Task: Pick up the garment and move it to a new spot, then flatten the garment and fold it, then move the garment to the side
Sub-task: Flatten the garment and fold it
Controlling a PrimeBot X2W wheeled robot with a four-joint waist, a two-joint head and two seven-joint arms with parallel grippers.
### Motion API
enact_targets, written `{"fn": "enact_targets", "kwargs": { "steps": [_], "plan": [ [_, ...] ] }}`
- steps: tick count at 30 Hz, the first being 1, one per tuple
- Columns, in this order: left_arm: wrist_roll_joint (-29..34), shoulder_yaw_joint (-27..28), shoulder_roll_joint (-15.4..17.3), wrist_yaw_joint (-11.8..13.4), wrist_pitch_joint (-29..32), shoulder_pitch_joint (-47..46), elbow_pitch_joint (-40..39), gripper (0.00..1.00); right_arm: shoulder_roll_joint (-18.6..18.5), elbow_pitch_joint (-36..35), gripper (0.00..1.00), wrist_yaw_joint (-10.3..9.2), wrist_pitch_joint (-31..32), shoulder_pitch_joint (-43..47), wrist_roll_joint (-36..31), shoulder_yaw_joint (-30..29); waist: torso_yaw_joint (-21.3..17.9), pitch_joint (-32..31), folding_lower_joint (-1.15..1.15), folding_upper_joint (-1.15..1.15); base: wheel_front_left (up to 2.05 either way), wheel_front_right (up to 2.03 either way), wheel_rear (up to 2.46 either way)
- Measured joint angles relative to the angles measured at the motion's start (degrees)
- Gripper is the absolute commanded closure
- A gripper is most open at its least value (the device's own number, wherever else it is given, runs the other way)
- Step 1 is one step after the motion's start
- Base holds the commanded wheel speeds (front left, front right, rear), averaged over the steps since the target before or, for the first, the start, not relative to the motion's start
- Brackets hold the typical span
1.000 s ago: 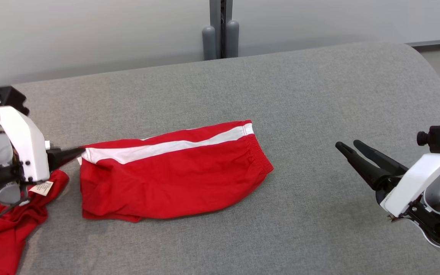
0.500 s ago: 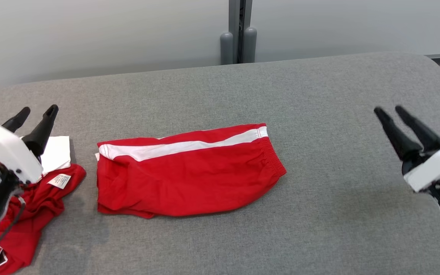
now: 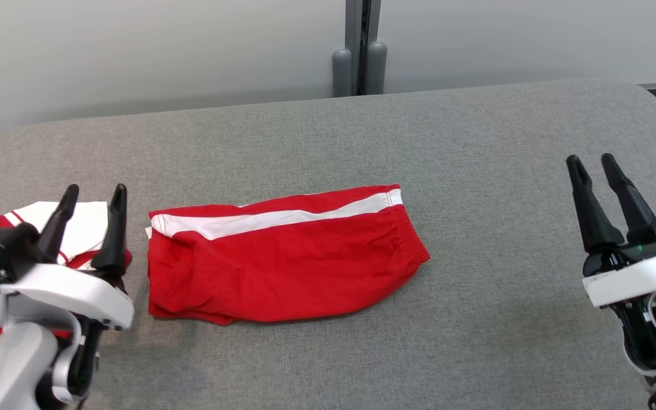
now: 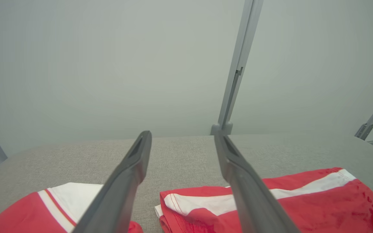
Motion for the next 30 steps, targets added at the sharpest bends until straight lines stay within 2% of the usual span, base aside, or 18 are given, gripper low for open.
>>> {"fn": "enact_targets", "kwargs": {
  "steps": [2, 3, 6, 12, 20, 28, 30],
  "plan": [
    [2.3, 1.0, -1.3, 0.6, -0.2, 1.3, -0.6, 0.00, 2.4, -1.2, 0.00, 0.00, 0.0, 2.2, -3.6, -3.3, 0.0, 0.1, 0.00, 0.00, 0.00, 0.00, 0.00],
    [2.3, 1.0, -1.3, 0.6, -0.2, 1.3, -0.6, 0.00, 2.4, -1.2, 0.00, 0.00, 0.0, 2.2, -3.6, -3.3, 0.0, 0.1, 0.00, 0.00, 0.00, 0.00, 0.00],
    [7.2, 4.6, -3.3, 1.4, -0.3, 3.2, -1.8, 0.00, 5.9, -2.1, 0.00, 0.00, 0.0, 5.0, -8.0, -7.4, -0.1, 0.1, 0.00, 0.00, 0.00, 0.00, 0.00],
    [14.7, 14.9, -11.5, 0.7, -0.4, 11.0, -3.8, 0.00, 10.6, -3.4, 0.00, 0.00, 0.0, 8.6, -14.6, -10.9, -0.4, 0.0, 0.00, 0.00, 0.00, 0.00, 0.00],
    [25.4, 21.8, -20.1, -4.6, -0.4, 17.5, -3.1, 0.00, 12.6, -1.8, 0.00, 0.00, 0.0, 13.5, -20.0, -11.0, 0.3, -1.2, 0.00, 0.00, 0.00, 0.00, 0.00],
    [29.9, 25.9, -24.3, -8.9, -0.4, 19.0, -1.1, 0.00, 12.3, 0.3, 0.00, 0.00, 0.1, 12.8, -19.1, -8.6, 0.6, -1.8, 0.00, 0.00, 0.00, 0.00, 0.00],
    [30.6, 26.7, -25.0, -9.7, -0.4, 19.0, -0.7, 0.00, 12.1, 2.3, 0.00, -0.01, 2.3, 11.8, -17.3, -7.3, 0.8, -1.7, 0.00, 0.00, 0.00, 0.00, 0.00]
  ]
}}
